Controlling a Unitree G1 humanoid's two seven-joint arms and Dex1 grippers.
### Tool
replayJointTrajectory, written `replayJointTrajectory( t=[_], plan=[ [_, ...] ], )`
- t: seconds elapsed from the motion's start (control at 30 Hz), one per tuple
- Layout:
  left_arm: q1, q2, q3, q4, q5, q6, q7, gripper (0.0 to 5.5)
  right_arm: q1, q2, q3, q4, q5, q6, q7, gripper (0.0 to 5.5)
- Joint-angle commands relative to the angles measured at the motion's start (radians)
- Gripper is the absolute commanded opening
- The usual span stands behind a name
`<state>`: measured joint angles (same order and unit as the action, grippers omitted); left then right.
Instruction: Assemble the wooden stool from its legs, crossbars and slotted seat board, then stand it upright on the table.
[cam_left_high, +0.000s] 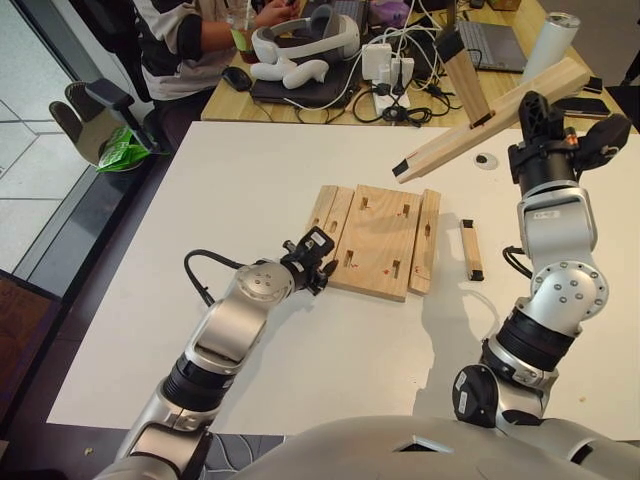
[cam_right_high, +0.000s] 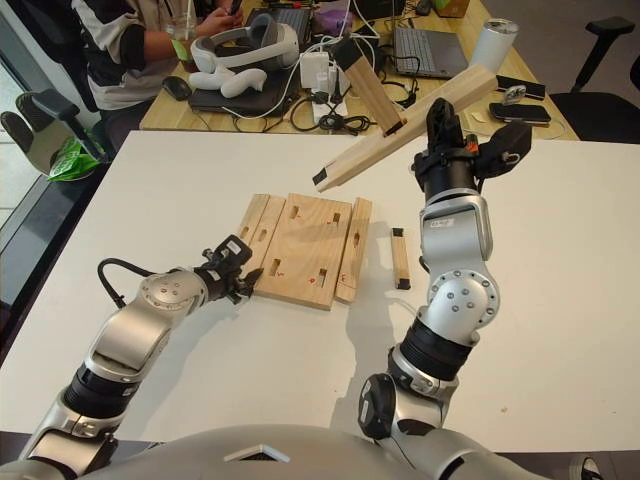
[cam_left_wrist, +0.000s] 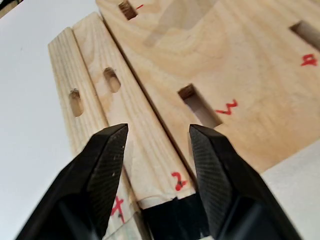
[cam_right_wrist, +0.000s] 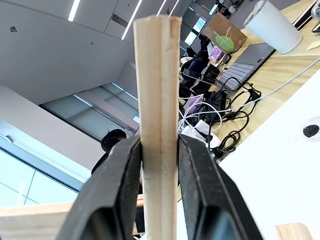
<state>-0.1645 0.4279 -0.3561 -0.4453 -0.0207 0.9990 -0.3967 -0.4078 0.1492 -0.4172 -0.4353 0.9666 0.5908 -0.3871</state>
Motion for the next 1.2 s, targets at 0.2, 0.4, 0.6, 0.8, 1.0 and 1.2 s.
replayJointTrajectory(
  t=[0.2, 0.4, 0.6, 0.8, 1.0, 1.2],
  plan=[
    [-0.057, -0.122, 0.128, 0.007, -0.009, 0.011, 0.112, 2.27, 0.158, -0.087, 0.044, 0.018, -0.059, 0.010, 0.011, 0.98],
    [-0.041, -0.020, 0.154, 0.063, 0.041, -0.053, 0.117, 2.27, 0.209, -0.101, 0.036, 0.046, -0.071, -0.009, 0.042, 0.98],
    [-0.023, 0.172, 0.113, 0.196, 0.145, -0.151, 0.062, 2.27, 0.179, -0.070, 0.030, 0.051, 0.033, -0.027, 0.076, 0.98],
    [-0.026, 0.202, 0.055, 0.228, 0.182, -0.175, 0.007, 2.27, 0.169, -0.073, 0.047, 0.052, 0.058, -0.039, 0.082, 0.98],
    [-0.047, 0.133, -0.034, 0.144, 0.175, -0.150, -0.042, 2.27, 0.138, -0.083, 0.037, 0.065, 0.070, -0.061, 0.084, 0.98],
    [-0.050, 0.077, -0.075, 0.082, 0.176, -0.118, -0.055, 2.27, 0.124, -0.096, 0.037, 0.082, 0.078, -0.075, 0.092, 0.98]
  ],
)
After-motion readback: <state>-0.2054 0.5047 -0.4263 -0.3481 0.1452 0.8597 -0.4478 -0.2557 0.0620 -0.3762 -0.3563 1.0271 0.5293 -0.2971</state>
